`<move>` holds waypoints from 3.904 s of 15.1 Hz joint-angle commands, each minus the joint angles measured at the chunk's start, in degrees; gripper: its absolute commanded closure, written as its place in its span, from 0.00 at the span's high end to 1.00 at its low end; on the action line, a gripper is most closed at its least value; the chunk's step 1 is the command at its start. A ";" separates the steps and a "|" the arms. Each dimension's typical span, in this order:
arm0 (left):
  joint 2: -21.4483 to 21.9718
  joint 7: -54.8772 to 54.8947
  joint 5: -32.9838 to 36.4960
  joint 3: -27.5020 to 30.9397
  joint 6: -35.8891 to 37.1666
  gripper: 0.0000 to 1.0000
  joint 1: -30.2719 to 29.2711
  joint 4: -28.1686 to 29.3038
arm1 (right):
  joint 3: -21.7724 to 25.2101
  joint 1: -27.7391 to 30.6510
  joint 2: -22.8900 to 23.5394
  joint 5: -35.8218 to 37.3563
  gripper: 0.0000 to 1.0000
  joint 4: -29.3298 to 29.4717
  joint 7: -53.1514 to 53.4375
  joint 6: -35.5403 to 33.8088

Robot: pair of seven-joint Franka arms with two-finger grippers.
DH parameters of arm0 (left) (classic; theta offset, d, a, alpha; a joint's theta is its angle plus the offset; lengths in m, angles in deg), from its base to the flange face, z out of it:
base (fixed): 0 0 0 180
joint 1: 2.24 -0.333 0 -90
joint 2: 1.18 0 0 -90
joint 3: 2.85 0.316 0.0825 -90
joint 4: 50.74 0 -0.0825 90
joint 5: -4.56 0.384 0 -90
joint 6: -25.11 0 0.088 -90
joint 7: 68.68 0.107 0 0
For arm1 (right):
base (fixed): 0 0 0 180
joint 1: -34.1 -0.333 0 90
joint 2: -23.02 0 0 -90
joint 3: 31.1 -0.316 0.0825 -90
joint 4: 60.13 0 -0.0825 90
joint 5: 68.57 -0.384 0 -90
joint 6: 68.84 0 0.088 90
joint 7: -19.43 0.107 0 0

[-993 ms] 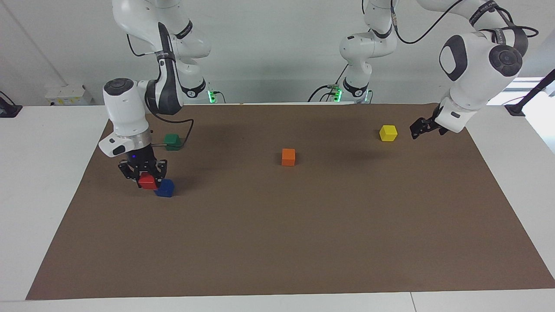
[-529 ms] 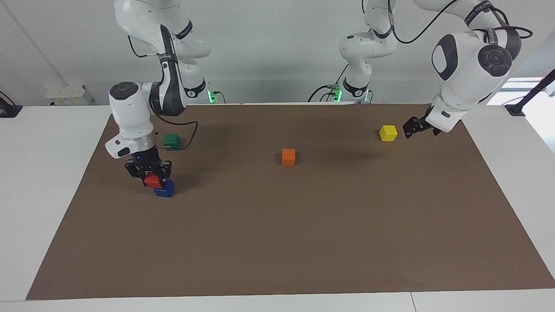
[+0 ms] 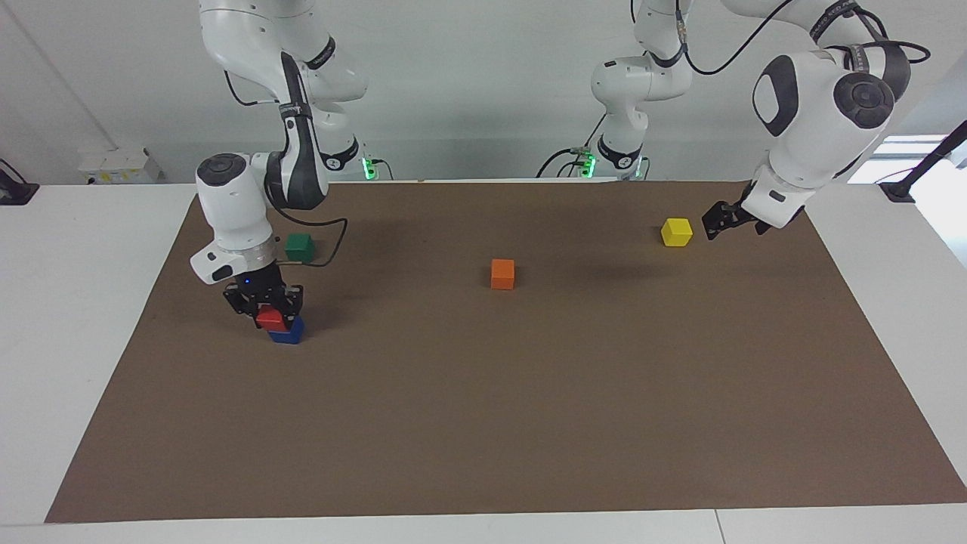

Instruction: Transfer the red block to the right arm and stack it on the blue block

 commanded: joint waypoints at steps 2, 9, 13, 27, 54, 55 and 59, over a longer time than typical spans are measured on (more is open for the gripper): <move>-0.08 0.05 0.57 1.17 1.32 1.00 1.31 -1.16 | -0.24 -0.09 0.82 0.70 0.00 -0.49 1.53 2.05; 0.44 -0.03 0.57 1.26 1.31 1.00 1.31 -1.25 | -0.24 -0.18 0.73 0.70 0.11 -0.49 1.44 1.61; 1.58 0.05 -0.31 1.26 1.75 1.00 1.31 -0.72 | -0.24 -0.18 0.73 0.61 1.00 -0.23 1.35 0.21; 2.82 0.14 -4.35 1.00 0.26 1.00 1.31 -3.27 | -1.56 -1.94 -0.85 -2.46 1.00 21.29 -0.75 -36.24; 5.10 0.14 -7.25 1.00 -0.27 1.00 0.34 -3.71 | -0.68 1.14 -6.74 -4.49 1.00 31.94 -6.12 -58.42; 5.10 0.14 -7.25 1.00 -0.27 1.00 0.34 -3.62 | -0.68 1.22 -6.74 -4.49 1.00 31.94 -6.12 -58.16; 5.10 0.14 -7.25 1.00 -0.27 1.00 0.34 -3.62 | -0.68 1.23 -6.65 -4.57 1.00 31.94 -4.90 -58.07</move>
